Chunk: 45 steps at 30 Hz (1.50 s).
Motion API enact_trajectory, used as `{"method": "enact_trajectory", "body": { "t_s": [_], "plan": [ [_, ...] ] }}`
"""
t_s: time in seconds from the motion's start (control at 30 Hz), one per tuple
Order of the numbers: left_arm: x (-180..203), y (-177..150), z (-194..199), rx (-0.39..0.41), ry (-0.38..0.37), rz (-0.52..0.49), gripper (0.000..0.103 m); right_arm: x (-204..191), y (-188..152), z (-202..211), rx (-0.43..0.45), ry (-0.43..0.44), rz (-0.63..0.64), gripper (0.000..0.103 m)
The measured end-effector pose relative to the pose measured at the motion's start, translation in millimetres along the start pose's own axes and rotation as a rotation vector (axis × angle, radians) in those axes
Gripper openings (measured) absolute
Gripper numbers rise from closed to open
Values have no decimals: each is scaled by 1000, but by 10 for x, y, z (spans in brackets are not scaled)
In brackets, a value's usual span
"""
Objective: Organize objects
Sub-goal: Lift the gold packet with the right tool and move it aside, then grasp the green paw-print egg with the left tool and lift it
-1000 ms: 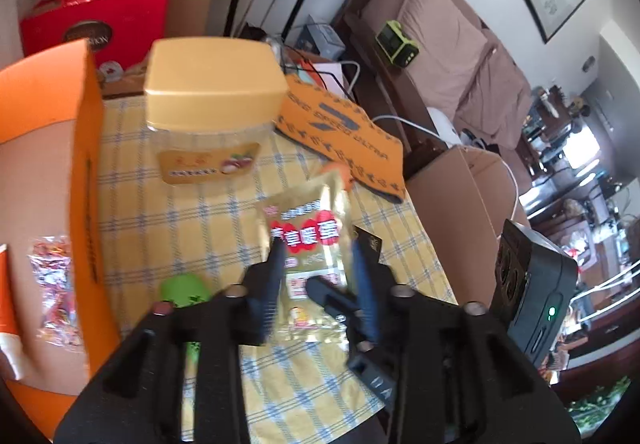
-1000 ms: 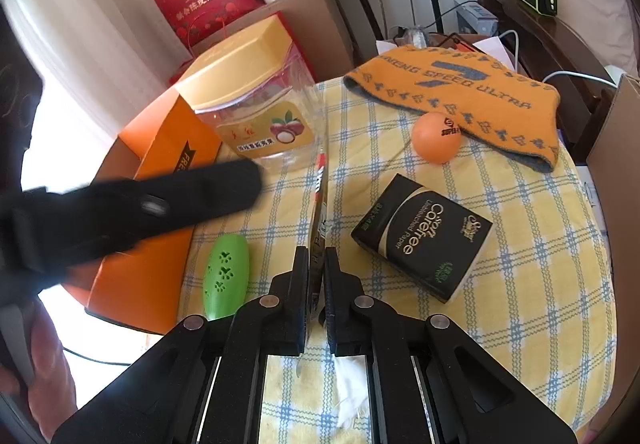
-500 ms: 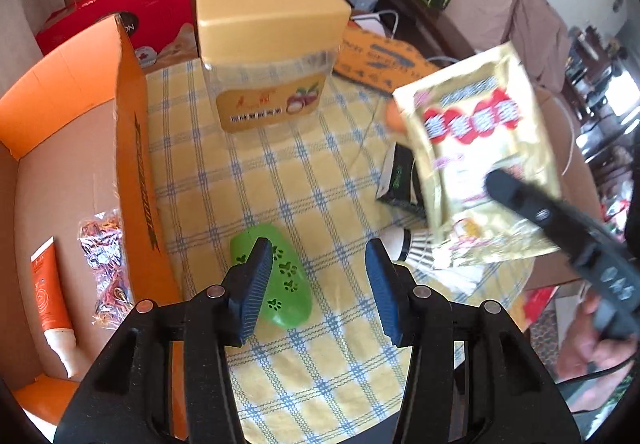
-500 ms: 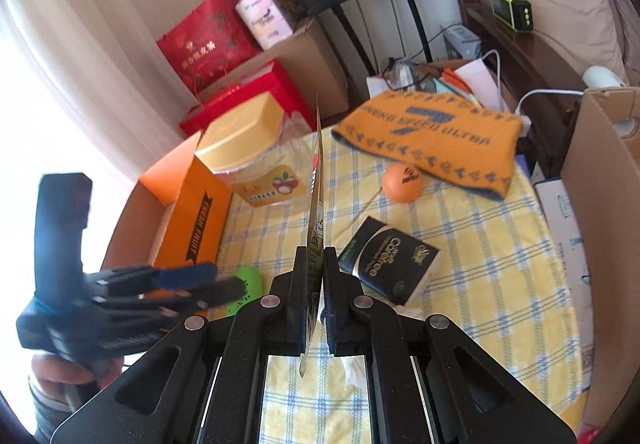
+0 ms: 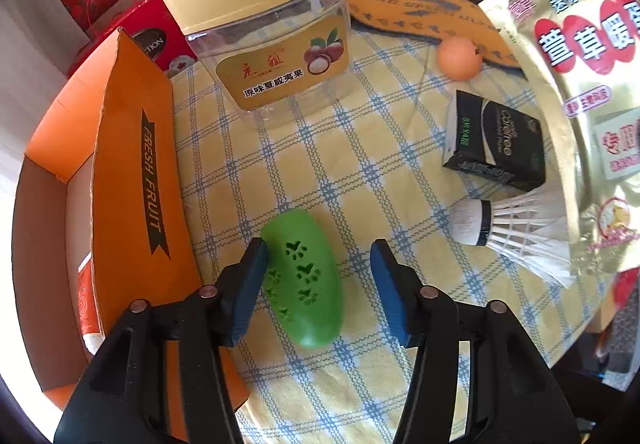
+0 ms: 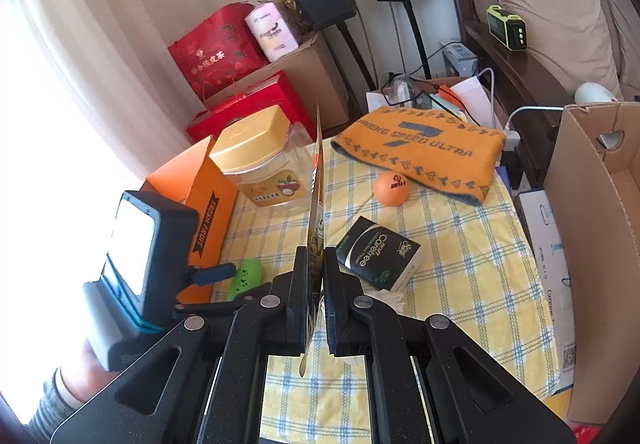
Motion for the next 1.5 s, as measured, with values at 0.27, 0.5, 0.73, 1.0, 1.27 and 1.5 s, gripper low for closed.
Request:
{"method": "enact_trajectory", "body": {
  "t_s": [0.27, 0.5, 0.73, 1.0, 1.27, 1.5],
  "plan": [
    [-152, -21, -40, -37, -229, 134, 33, -9, -26, -9, -4, 6, 1, 5],
    [-281, -84, 59, -5, -274, 182, 49, -13, -28, -7, -5, 2, 3, 5],
    [-264, -113, 273, 13, -264, 133, 58, -27, -51, -8, -7, 2, 8, 6],
    [-235, -391, 445, 48, -222, 125, 58, -46, -83, -24, -12, 4, 16, 6],
    [-195, -349, 190, 4, -224, 198, 58, -80, -95, -7, -7, 9, 18, 6],
    [-152, -272, 22, 4, -192, 212, 49, -103, -102, -5, -10, 8, 25, 6]
  ]
}}
Point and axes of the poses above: each gripper's, at about its wrist camera, not at the fingertips, and z roughly against the way its jaws point, x to its right, y to its top, the point moved 1 cm from there along -z, roughly the way its jaws point, and after that the axes turned 3 degrees about z, right-handed, at the moved point
